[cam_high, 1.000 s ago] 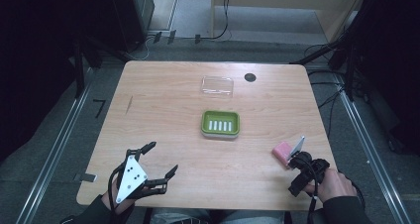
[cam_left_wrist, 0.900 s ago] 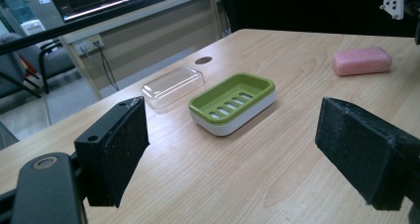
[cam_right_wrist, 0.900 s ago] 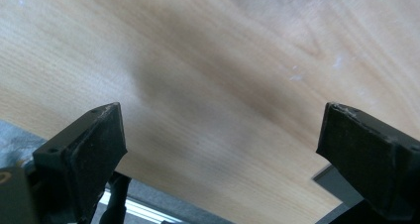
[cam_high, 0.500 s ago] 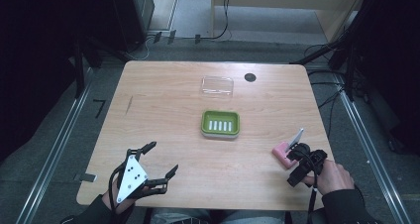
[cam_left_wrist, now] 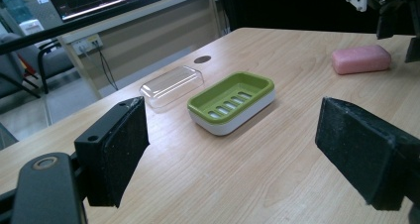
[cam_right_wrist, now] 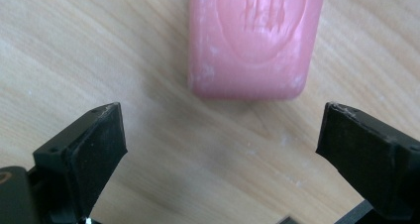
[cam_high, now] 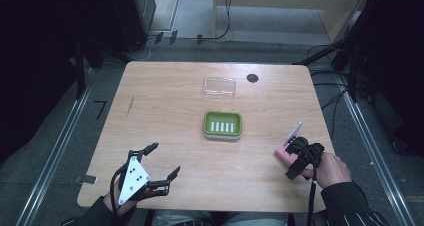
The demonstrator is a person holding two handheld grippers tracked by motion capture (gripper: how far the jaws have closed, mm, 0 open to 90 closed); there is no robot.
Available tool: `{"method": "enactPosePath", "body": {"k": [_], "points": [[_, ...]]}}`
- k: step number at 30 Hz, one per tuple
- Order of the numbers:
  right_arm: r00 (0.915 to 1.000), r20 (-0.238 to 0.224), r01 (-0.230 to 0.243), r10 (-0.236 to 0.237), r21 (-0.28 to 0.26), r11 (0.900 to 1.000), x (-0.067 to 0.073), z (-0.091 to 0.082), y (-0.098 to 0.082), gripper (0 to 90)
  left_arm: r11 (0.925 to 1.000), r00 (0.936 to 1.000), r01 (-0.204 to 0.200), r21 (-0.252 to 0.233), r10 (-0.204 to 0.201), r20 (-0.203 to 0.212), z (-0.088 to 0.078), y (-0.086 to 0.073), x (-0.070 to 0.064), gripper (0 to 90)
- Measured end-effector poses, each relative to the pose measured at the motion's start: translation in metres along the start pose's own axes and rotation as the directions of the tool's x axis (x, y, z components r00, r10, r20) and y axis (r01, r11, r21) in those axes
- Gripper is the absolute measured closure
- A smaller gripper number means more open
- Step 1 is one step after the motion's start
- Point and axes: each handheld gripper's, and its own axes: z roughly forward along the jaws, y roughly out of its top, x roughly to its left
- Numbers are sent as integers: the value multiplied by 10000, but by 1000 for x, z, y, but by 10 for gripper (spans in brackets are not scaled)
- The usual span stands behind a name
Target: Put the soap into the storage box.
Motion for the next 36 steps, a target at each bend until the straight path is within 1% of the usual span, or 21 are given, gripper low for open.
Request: {"method": "enactPosePath", "body": {"k": [2, 3, 4, 8, 12, 13, 14, 15, 18, 19, 20, 23, 31, 33, 36], "points": [[10000, 4, -11, 11, 54, 10000, -1, 0, 4, 48, 10000, 10000, 5, 3, -5, 6, 0, 0, 0, 136], [10000, -30, 4, -4, -6, 10000, -1, 1, 6, 48, 10000, 10000, -7, 4, 7, 11, 0, 0, 0, 136], [10000, -18, 92, -92, 51, 9999, -1, 1, 7, 48, 10000, 10000, 4, 6, -4, -3, 0, 0, 0, 136], [9999, 5, 166, -166, 118, 9998, 0, 4, 14, 48, 10000, 10000, 2, 7, -2, -1, 0, 0, 0, 136], [9995, -60, 326, -325, 154, 9994, -1, 6, 20, 47, 10000, 10000, -2, 3, 2, -11, 0, 0, 0, 136], [9996, -95, 270, -269, 137, 9995, -2, 6, 22, 47, 10000, 10000, 5, 4, -5, -9, 0, 0, 0, 136], [9994, -74, 328, -327, 101, 9994, -3, 7, 23, 47, 10000, 10000, 5, 11, -5, 4, 0, 0, 0, 136], [9993, -148, 331, -329, 111, 9994, -4, 7, 24, 50, 10000, 10000, 11, 10, -11, 4, 0, 0, 0, 136], [9991, -214, 369, -368, 45, 9993, -5, 9, 27, 65, 10000, 10000, 5, 8, -5, -11, 0, 0, 0, 136], [9989, -163, 439, -439, -2, 9990, -5, 9, 28, 78, 10000, 10000, 4, 6, -4, -8, 0, 0, 0, 136], [9991, -169, 398, -399, -73, 9992, -5, 9, 28, 83, 10000, 10000, -9, 7, 9, -7, 0, 0, 0, 136], [9986, -179, 497, -498, -51, 9988, -5, 10, 30, 83, 10000, 10000, -5, -4, 5, -14, 0, 0, 0, 136], [9985, -280, 476, -475, 39, 9989, -6, 14, 33, 91, 10000, 10000, -4, -3, 4, -3, 0, 0, 0, 136], [9984, -290, 488, -488, 12, 9988, -7, 14, 33, 144, 10000, 10000, -6, -5, 6, -1, 0, 0, 0, 136], [9984, -291, 473, -474, -48, 9989, -7, 15, 32, 170, 10000, 10000, -23, -8, 23, 19, 0, 0, 0, 137]]}}
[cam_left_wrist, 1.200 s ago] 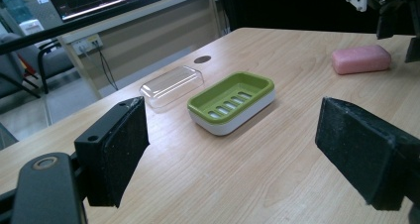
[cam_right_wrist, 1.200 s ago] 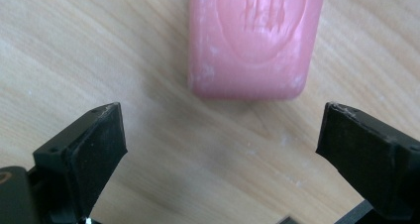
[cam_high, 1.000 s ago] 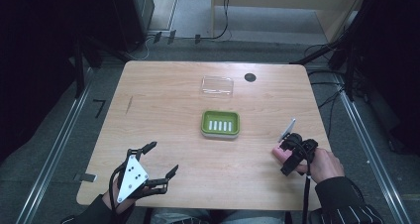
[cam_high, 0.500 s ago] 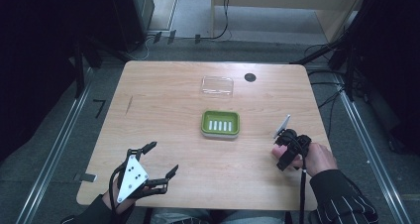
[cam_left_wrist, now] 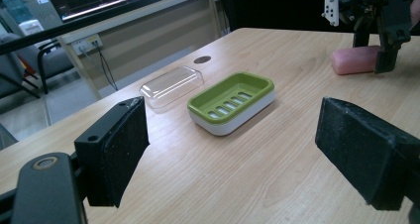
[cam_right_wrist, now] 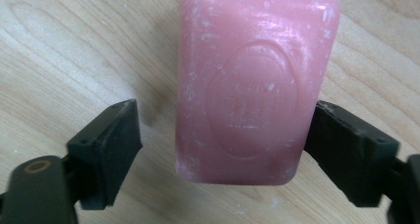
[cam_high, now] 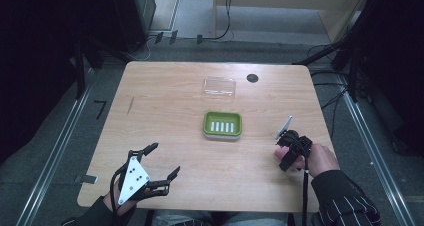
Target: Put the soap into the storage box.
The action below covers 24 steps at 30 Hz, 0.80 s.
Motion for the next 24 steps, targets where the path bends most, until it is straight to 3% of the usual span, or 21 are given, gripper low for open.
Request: {"method": "enactPosePath", "body": {"k": [15, 24], "points": [[10000, -12, -30, 30, -44, 10000, -2, 0, -1, 246, 10000, 10000, -15, 14, 15, 29, 1, 0, 0, 136], [9988, -204, -460, 453, -370, 9983, -7, 0, -1, 246, 10000, 10000, -35, 30, 35, 35, 1, 0, -1, 136]]}}
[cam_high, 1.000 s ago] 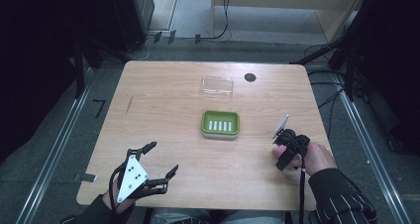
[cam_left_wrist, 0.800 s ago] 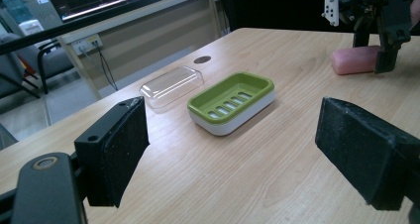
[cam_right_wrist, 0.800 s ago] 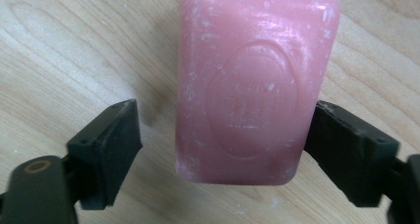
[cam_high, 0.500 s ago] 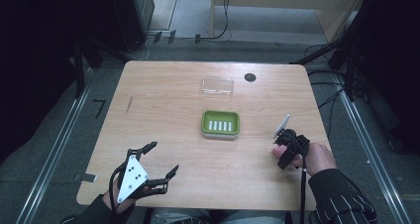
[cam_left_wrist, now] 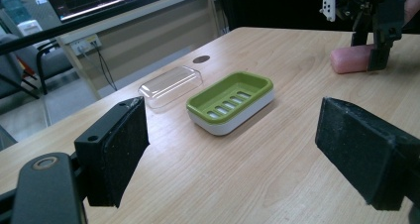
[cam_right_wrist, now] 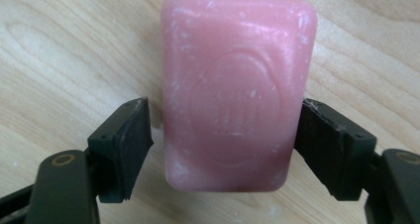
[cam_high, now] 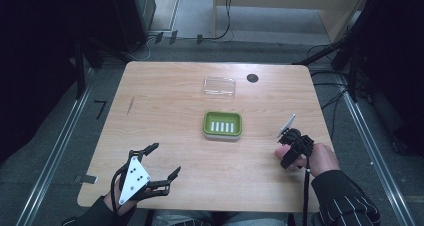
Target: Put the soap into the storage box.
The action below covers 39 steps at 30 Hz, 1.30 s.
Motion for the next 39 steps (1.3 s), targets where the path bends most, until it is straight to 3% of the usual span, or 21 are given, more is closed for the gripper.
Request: {"method": "enactPosePath", "body": {"k": [14, 26, 39], "points": [[9989, -137, -456, 454, -144, 9989, -4, 3, 6, 344, 10000, 10000, -7, 2, 7, 16, 0, 0, 0, 136], [9983, -252, -530, 528, -93, 9985, -5, 3, 5, 382, 10000, 10000, 1, -11, -1, 18, 0, 0, 0, 136], [9993, 46, -361, 362, -332, 9988, -4, -4, 5, 383, 10000, 10000, 8, -11, -8, 15, 0, 0, 0, 136]]}}
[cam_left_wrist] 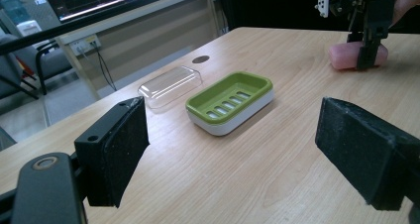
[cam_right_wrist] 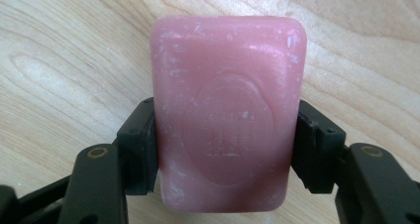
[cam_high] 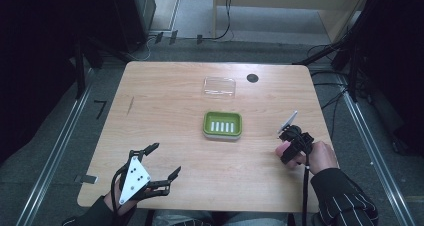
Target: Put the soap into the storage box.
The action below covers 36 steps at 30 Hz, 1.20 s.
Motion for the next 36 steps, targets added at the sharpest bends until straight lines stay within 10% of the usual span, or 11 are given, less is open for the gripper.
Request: {"method": "enactPosePath", "body": {"k": [36], "points": [[9936, 427, 1085, -1050, -904, 9900, 12, -20, 22, 384, 10000, 10000, 25, -15, -25, -9, 1, 0, 1, 136]]}}
